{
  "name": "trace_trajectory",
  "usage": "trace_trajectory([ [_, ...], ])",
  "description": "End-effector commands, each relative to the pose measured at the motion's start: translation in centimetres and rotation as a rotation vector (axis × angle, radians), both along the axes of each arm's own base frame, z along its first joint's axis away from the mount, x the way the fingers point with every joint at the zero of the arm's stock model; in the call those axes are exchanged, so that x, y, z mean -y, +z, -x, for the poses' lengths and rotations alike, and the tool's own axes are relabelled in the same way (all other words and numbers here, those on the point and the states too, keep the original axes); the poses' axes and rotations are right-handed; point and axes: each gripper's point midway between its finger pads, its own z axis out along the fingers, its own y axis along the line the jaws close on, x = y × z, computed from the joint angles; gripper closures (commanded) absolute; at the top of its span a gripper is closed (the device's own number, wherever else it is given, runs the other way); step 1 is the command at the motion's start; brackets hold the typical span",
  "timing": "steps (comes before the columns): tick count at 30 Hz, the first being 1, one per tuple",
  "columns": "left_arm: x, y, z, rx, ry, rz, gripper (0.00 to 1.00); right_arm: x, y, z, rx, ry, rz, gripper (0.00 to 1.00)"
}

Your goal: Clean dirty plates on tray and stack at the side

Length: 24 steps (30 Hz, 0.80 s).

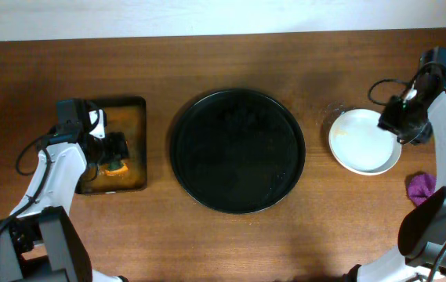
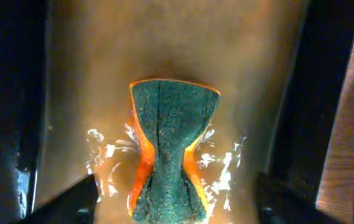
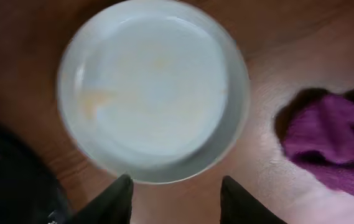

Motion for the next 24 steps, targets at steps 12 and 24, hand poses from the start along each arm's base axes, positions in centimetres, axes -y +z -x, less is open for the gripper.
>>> trace_trajectory([
  [12,4.1,6.9,9.2,0.048,-0.022,0.099,0.01,-8.3,5.4,5.4,0.237,0.384,-0.102,0.01],
  [24,5.7,13.2,14.3,0.495,-0.088,0.04,0.01,-8.9,7.3,12.7,0.47,0.377,0.079,0.01],
])
